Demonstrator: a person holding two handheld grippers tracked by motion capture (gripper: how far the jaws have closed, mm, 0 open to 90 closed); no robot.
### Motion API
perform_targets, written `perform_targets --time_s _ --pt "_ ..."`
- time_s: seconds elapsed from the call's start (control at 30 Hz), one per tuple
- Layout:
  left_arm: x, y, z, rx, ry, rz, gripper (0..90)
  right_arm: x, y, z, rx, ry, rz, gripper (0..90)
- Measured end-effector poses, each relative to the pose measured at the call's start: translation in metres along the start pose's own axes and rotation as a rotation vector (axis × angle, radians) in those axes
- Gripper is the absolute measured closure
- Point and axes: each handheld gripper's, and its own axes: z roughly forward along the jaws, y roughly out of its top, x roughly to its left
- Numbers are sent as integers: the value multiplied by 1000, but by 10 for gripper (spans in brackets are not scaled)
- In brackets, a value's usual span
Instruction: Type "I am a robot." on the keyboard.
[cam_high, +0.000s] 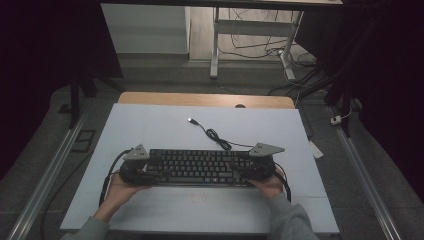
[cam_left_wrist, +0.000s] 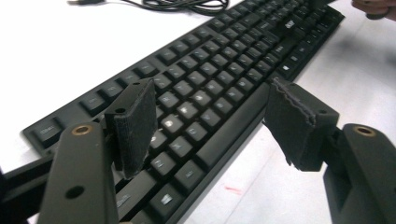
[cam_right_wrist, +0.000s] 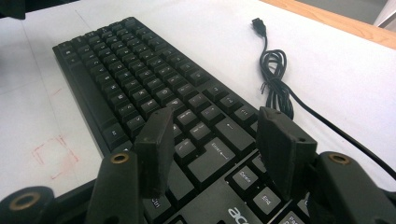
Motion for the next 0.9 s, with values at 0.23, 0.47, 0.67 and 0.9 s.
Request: perform_targets --time_s 0.23,0.47,0.67,0.9 --pt "-8 4 11 37 -18 22 368 1 0 1 5 4 -1 472" --pt "-15 4 22 78 -33 60 437 2 0 2 5 8 -2 472" --pt "-18 2 29 107 -40 81 590 2 0 2 9 7 -6 472" --pt "-19 0 36 139 -45 90 824 2 0 2 8 7 -4 472"
